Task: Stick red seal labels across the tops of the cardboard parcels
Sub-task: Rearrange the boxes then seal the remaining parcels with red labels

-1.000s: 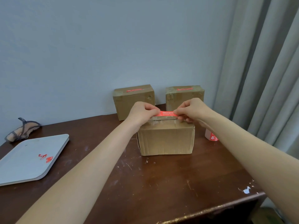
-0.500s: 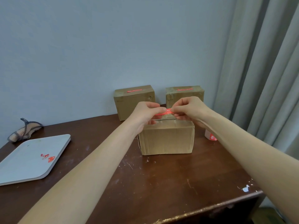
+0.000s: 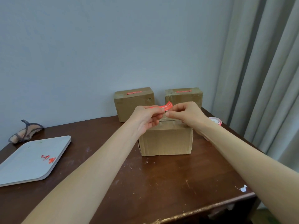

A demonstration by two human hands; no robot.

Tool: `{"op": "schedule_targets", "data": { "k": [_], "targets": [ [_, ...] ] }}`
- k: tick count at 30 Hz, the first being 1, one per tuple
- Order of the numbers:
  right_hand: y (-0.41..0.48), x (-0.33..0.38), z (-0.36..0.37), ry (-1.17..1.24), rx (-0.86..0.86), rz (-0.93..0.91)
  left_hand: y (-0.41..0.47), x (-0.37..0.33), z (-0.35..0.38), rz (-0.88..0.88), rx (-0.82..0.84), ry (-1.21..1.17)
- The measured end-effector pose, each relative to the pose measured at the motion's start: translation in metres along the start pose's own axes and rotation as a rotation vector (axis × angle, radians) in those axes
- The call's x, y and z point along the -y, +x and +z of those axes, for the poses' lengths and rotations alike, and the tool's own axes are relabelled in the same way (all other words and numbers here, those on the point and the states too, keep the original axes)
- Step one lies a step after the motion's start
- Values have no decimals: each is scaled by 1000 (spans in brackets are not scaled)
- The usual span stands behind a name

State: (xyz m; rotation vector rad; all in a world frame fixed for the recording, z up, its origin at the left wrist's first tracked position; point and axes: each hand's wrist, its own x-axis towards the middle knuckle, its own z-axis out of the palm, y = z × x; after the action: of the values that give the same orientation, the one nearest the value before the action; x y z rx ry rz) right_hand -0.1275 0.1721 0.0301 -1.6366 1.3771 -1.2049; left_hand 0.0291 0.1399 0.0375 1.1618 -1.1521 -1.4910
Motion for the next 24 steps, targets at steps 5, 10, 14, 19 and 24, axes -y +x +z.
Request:
{"op": "schedule_targets", "data": {
  "k": [5, 10, 14, 19, 24],
  "targets": [
    [2, 1, 2, 18, -44, -20, -4, -1, 1, -6, 13, -14],
    [2, 2, 2, 10, -43, 7, -5, -2, 1, -3, 16, -16],
    [2, 2, 3, 9, -54, 24, -5, -1, 4, -2, 18, -24],
    [1, -1, 5, 43, -67, 57, -7, 1, 7, -1, 28, -37],
    [0, -2, 5, 90, -66, 55, -7, 1, 9, 2, 15, -54]
  ]
}}
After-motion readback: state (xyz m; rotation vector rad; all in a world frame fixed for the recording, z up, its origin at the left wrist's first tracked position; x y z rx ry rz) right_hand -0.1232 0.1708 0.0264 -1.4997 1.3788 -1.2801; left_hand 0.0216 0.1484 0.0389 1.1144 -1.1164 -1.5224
